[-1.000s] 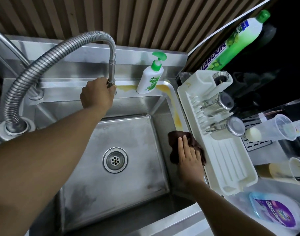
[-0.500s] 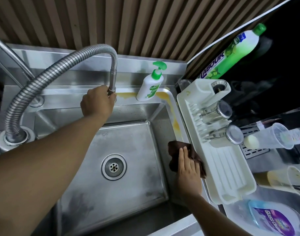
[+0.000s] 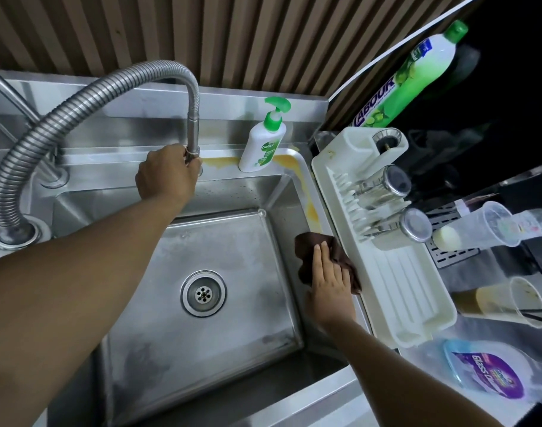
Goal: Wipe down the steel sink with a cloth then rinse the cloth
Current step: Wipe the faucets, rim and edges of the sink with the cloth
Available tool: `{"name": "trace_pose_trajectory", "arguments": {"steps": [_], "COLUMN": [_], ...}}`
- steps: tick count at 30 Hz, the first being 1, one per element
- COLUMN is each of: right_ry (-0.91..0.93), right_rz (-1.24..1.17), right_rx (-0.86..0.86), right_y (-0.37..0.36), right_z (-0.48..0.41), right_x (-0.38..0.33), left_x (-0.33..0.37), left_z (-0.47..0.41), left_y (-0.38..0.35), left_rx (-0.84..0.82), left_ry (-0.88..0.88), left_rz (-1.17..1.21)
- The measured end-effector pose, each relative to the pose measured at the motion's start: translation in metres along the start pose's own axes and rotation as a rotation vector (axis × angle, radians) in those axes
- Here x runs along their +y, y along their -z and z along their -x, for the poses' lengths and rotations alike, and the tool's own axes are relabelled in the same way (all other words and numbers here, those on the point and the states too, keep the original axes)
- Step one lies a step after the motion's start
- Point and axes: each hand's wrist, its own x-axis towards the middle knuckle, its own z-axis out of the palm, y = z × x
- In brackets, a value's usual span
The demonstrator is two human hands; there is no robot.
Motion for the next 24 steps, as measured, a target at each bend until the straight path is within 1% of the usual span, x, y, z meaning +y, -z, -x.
{"name": "trace_pose_trajectory", "arguments": {"steps": [5,8,11,15,19,24], "right_ry": [-0.003,-0.013,0.025,0.031,0.032,0.014], "right_rz": [-0.018,-0.009,0.022,-0.008,-0.025,-0.057], "right_rx": [-0.008,-0.021,-0.057,-0.088,-0.118,-0.052], "right_y": [-0.009,0.001,0.013,0.022,0.016,-0.001], "right_z": [0.019,0.006,-0.017,-0.033,-0.008,0.022], "right_x": [0.005,0.002,-0.001,-0.006,-0.001,0.006], "left_x": [0.003,0.003,0.002,0.003,0.005,0.005], "left_z": [0.001,0.001,0.002,0.002,0.004,0.003], "left_y": [0.002,0.004,0.003,0.004,0.006,0.006], "left_rx": [-0.007,-0.003,0.0,-0.006,-0.015,-0.015], "left_ry": [-0.001,0.013,0.01,0.008,0.011,0.004], "left_rz": [0.002,0.012,0.001,-0.001,-0.009,0.004]}}
